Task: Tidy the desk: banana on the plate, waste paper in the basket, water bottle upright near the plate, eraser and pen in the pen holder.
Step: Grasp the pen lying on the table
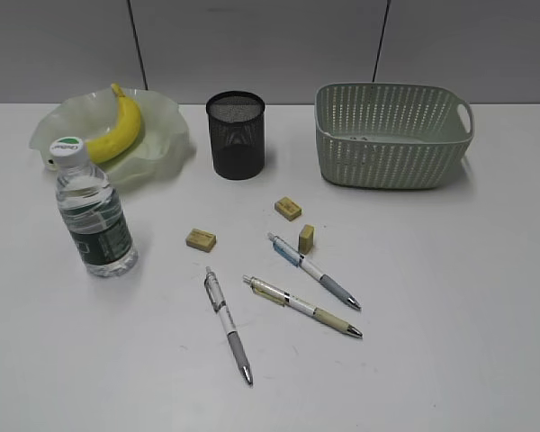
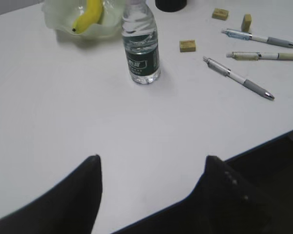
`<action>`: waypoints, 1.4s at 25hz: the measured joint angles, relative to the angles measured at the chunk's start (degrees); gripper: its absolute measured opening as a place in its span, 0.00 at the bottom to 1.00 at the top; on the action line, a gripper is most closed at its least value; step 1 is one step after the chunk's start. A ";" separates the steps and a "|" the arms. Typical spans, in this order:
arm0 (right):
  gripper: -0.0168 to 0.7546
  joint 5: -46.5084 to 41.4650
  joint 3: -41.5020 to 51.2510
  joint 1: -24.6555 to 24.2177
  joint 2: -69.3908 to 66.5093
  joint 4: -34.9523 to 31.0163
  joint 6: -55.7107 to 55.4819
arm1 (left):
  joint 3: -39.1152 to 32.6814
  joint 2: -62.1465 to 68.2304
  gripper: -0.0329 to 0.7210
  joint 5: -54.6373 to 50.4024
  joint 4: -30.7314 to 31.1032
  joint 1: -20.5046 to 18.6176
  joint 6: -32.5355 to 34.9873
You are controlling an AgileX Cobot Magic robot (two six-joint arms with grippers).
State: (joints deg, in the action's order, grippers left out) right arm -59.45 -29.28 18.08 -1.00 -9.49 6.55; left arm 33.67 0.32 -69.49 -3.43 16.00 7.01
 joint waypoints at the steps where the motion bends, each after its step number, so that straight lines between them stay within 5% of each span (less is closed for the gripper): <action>1: 0.76 0.05 0.00 0.00 -0.03 0.00 0.00 | -0.07 -0.47 0.65 0.50 0.00 0.00 -0.04; 11: 0.77 11.86 -2.49 0.00 -15.72 -0.69 2.57 | -2.76 -0.68 0.61 8.21 -0.46 0.00 -0.41; 20: 0.77 17.49 -10.37 0.32 -48.12 -13.40 25.05 | -2.76 -0.68 0.60 8.28 -0.49 0.00 -0.47; 28: 0.77 19.83 -24.39 7.19 -73.38 -14.49 26.42 | -2.80 -0.68 0.60 8.47 -0.53 0.00 -0.47; 35: 0.77 16.40 -37.76 13.37 -93.74 -8.04 23.01 | -2.80 -0.68 0.60 8.52 -0.53 0.00 -0.47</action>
State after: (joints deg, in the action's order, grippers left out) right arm -43.06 -67.04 31.45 -94.74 -17.54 29.56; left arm 30.87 -0.36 -60.97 -3.97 16.00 6.54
